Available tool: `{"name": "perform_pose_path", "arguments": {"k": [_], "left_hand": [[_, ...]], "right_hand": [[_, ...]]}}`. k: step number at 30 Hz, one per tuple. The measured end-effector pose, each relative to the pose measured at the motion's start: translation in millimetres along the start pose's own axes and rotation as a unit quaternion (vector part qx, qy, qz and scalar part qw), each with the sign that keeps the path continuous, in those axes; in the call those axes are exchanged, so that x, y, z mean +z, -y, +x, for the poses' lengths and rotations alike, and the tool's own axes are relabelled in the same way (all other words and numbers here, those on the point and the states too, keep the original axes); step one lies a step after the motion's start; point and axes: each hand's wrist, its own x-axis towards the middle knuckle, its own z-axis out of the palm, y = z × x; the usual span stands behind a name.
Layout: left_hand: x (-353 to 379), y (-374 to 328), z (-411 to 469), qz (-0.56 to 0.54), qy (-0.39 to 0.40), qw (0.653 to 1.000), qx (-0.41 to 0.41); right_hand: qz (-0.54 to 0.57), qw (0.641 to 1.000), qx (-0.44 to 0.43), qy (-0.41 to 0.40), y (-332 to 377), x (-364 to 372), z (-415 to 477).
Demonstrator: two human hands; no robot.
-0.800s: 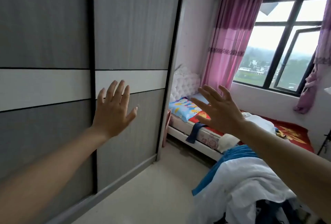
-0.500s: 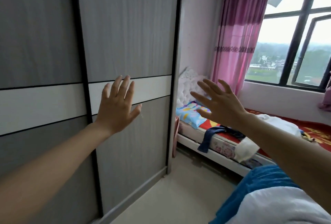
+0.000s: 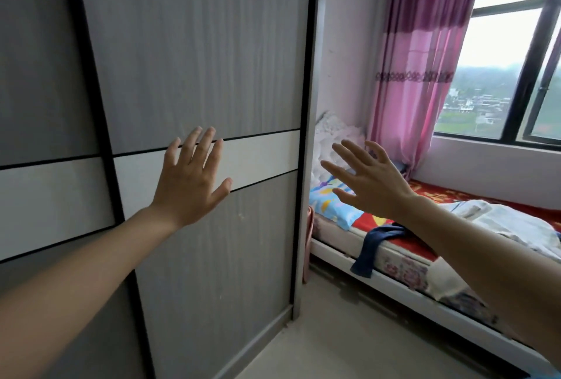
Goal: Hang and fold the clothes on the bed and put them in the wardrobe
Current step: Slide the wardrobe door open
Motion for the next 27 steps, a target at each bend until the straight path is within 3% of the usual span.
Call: {"name": "perform_pose_path", "arguments": {"k": [4,8,14,21,27], "left_hand": [[68,12,48,-0.031,0.014,0.999,0.0],[130,-6,89,-0.084,-0.003,0.996,-0.016],[216,-87,135,-0.138,0.03,0.989,0.041],[272,-189,225,-0.172,0.031,0.983,0.047],[313,-235,282,-0.151,0.008,0.988,0.039]], "right_hand": [[-0.047,0.999,-0.014,-0.008,-39,48,17],[-0.038,0.994,0.099,0.01,-76,81,15],[-0.081,0.991,0.033,0.097,-124,133,-38],[-0.096,0.989,0.055,0.097,-211,207,-90],[-0.061,0.993,0.072,0.069,-258,290,-98]]}}
